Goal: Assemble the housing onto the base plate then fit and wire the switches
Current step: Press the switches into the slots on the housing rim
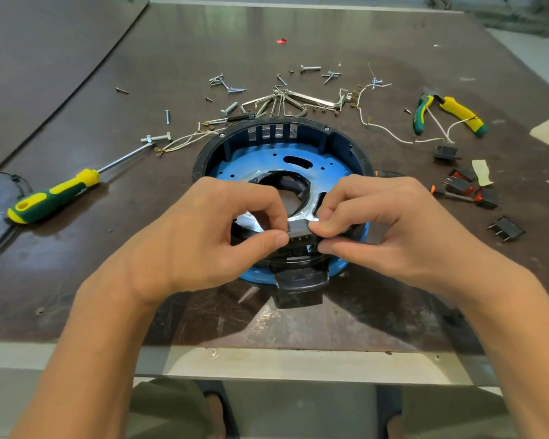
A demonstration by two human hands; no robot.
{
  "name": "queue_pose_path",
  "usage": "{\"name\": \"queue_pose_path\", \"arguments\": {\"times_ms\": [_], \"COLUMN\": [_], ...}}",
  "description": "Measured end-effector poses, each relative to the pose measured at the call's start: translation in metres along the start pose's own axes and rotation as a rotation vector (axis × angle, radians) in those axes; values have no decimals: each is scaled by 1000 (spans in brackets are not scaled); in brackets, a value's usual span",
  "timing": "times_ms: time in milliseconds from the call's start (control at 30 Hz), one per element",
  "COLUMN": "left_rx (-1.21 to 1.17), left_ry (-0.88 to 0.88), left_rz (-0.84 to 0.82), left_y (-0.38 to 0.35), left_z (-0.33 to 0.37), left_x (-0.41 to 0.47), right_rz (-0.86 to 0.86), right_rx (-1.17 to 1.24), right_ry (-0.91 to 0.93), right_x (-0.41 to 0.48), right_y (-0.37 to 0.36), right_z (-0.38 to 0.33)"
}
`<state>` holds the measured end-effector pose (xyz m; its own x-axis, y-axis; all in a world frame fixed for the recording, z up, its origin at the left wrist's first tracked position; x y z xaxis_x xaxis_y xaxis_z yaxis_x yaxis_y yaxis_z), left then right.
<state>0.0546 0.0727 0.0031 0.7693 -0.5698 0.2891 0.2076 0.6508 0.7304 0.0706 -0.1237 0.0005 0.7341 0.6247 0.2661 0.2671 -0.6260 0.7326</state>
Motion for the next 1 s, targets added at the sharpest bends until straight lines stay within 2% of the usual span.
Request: {"name": "queue_pose_path", "arguments": {"times_ms": [67,233,267,333,400,433,500,600,733,800,867,933,1000], "left_rx": [-36,48,83,243,386,401,393,412,444,448,440,391,337], "left_ry": [19,75,95,160,207,224,248,274,278,277,277,271,248], "left_rz": [47,242,234,104,-8,-31,-48,-80,-87,-78,-69,-35,41], "left_y": [-3,-10,-13,-23,-29,-29,-28,-29,-31,-31,-31,-31,-30], "left_z": [2,9,12,16,17,17,17,16,15,15,14,14,11], "left_x": [2,12,14,17,16,15,15,18,19,19,19,18,16], "right_rz": [-11,-50,-19,143,316,332,222,63,106,124,210,289,273], "right_rx": [32,212,271,309,80,-96,-383,-478,-498,-492,-386,-238,-168], "right_ry": [-13,-88,-94,-127,-205,-268,-436,-566,-605,-591,-506,-355,-166], "right_x": [0,-4,-5,-7,-8,-8,-10,-15,-12,-11,-11,-8,-3], "right_y": [0,5,7,16,30,35,38,28,26,28,36,47,53], "right_z": [1,6,7,17,35,47,73,102,116,116,104,78,41]}}
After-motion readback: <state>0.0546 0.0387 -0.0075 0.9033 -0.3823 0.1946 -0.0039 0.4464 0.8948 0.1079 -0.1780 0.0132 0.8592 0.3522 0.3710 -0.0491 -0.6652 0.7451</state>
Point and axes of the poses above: each hand's wrist, its own x-axis towards the middle knuckle, its own y-axis out of the back of the hand, z = x × y, the point moved 4 cm from there along x, towards the middle knuckle, and after that the axes turned 6 degrees about -y, right-handed, at the moved point
